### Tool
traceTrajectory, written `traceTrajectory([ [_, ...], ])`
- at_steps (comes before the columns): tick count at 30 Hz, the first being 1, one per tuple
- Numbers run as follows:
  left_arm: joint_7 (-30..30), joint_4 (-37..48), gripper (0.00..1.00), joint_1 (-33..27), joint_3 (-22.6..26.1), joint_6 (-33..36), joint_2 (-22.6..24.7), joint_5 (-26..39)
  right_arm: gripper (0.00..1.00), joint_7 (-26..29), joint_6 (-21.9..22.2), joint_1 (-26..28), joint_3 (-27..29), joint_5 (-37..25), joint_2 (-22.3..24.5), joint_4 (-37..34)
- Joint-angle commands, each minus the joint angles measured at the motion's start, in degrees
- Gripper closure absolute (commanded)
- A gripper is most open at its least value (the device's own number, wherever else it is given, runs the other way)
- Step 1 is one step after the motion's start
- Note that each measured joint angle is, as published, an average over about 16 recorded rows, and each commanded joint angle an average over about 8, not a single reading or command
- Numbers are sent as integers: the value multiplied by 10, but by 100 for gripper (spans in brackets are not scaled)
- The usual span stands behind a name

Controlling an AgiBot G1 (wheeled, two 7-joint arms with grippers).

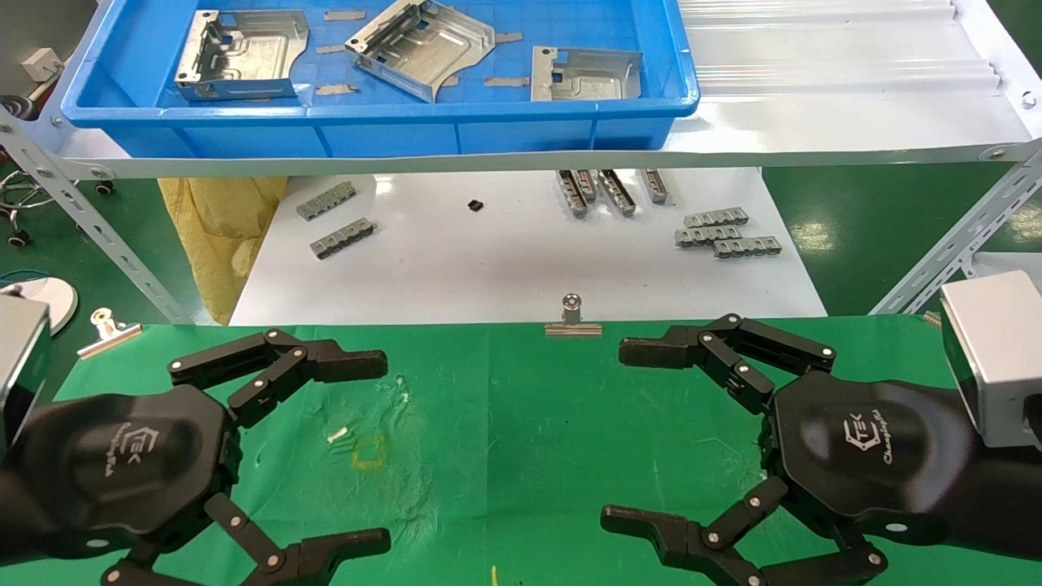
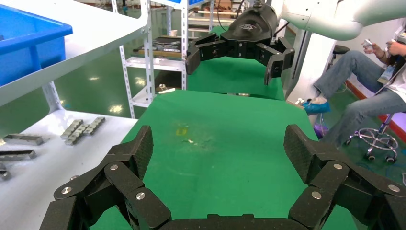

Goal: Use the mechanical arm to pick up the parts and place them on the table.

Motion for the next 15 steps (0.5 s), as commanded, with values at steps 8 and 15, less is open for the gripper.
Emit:
traceTrajectory([
  [8,0,0,0,0,0,0,0,0,100,0,0,0,0,0,0,0],
  [15,0,0,0,0,0,0,0,0,100,0,0,0,0,0,0,0],
])
